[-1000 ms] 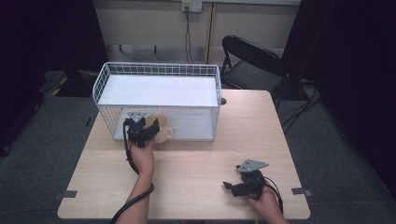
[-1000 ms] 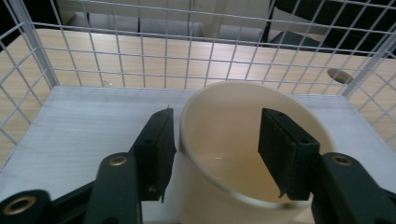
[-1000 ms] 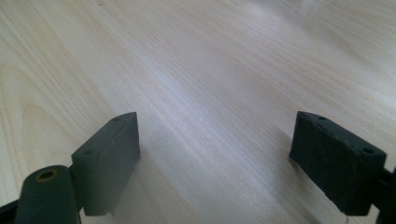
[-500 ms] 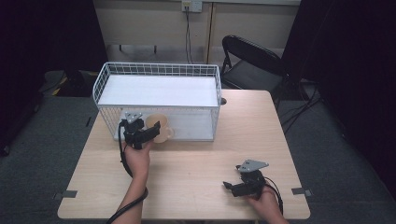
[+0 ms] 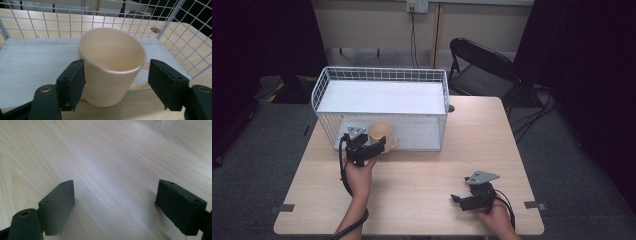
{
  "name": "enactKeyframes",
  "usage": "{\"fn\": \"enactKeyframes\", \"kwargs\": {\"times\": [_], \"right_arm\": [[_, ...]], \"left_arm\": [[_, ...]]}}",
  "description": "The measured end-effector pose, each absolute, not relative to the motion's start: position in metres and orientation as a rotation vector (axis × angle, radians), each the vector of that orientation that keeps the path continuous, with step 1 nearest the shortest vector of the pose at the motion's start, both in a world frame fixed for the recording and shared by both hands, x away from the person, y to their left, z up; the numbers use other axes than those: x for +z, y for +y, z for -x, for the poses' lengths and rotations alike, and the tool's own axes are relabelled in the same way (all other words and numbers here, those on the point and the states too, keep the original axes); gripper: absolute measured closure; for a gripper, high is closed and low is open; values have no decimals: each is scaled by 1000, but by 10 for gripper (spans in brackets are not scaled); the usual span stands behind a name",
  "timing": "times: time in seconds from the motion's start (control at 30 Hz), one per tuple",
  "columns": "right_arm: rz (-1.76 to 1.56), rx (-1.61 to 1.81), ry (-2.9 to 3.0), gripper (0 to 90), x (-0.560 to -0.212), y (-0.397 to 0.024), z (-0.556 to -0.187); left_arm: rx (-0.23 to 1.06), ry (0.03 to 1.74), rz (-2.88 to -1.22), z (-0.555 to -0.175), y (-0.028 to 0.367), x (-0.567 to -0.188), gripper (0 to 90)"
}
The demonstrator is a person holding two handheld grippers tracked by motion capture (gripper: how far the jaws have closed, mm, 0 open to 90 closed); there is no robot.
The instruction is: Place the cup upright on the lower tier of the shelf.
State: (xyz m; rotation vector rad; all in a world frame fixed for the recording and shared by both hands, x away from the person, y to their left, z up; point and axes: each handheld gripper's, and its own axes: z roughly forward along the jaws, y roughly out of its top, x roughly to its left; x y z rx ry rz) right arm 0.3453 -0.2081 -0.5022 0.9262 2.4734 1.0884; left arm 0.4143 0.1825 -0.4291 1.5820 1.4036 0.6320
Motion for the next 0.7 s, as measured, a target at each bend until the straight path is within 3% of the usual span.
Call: {"fn": "enactKeyframes", "kwargs": {"times": [0.7], "right_arm": [[-926, 1087, 2474, 149, -502, -208, -345]], "left_arm": [[622, 1441, -1648, -421, 178, -443, 318]]}}
